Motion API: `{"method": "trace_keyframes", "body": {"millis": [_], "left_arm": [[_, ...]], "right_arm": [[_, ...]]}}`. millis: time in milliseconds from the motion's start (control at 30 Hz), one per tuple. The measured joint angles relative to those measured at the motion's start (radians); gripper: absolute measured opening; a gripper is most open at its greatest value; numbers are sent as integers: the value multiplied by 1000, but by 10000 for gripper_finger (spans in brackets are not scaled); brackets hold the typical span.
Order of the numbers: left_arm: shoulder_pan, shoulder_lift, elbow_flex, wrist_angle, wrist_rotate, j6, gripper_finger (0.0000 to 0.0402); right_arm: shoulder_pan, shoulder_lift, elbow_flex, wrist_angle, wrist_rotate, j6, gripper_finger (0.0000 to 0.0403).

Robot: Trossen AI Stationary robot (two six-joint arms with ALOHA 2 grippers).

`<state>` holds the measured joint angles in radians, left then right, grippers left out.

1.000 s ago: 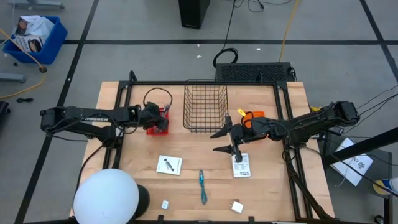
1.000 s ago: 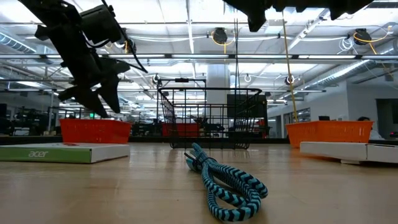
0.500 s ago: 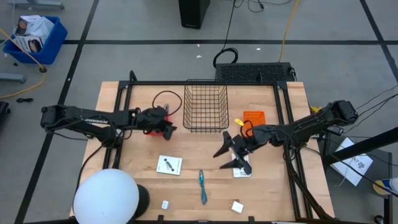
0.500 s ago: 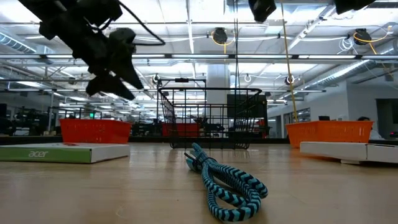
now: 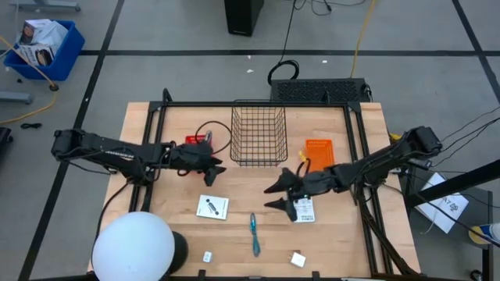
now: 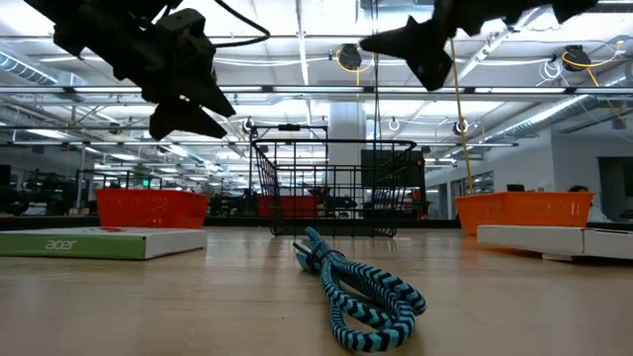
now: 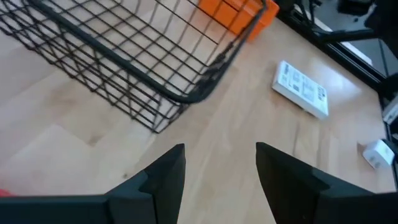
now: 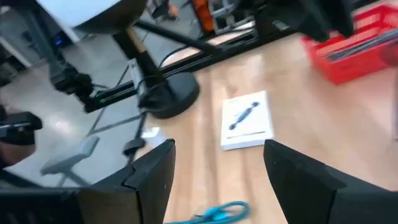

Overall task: Pick and place items into bin
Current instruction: Put the blue charger cable into the red basket

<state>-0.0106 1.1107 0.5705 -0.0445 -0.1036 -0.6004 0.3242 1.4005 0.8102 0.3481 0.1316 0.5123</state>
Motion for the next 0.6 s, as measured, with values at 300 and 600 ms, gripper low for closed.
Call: {"method": "trace_keyframes", "body": {"millis": [300,600], "left_arm": [[-52,0,0,22,-11,47,200],[-91,0,1,25,-55,79,200]], "right_arm": [[20,165,227,-268,-55,95,235],[31,300,398,-518,-56,291,235]]}}
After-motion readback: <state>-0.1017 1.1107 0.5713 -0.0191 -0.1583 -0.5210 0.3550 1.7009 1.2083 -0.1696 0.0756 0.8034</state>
